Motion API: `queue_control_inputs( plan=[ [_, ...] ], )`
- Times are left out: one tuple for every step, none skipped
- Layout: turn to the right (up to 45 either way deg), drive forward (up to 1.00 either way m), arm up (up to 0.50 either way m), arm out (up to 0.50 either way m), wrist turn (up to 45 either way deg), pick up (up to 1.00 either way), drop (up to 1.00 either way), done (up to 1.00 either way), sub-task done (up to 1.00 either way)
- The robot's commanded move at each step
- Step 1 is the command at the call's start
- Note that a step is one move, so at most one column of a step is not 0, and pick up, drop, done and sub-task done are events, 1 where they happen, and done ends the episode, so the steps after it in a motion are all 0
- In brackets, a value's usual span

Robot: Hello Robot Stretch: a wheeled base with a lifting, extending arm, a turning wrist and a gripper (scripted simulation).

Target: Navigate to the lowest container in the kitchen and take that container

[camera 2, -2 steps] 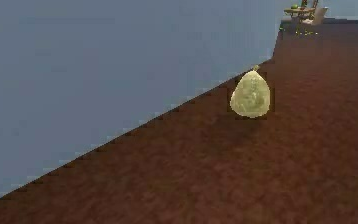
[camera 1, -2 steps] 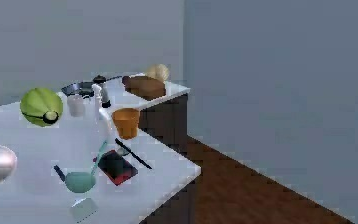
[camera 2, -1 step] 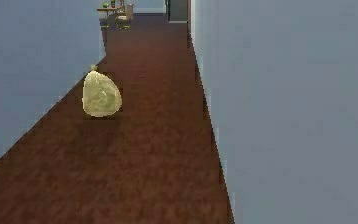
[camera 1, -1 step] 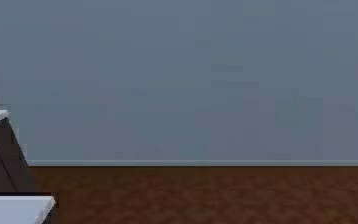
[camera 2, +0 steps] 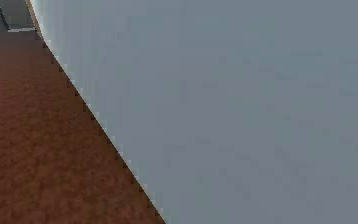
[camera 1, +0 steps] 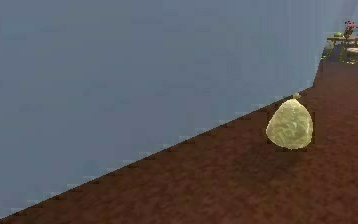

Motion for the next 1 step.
queue_control_inputs(
  plan=[
    [0.0,0.15,0.0,0.0,0.0,0.0,0.0,0.0,0.0]
  ],
)
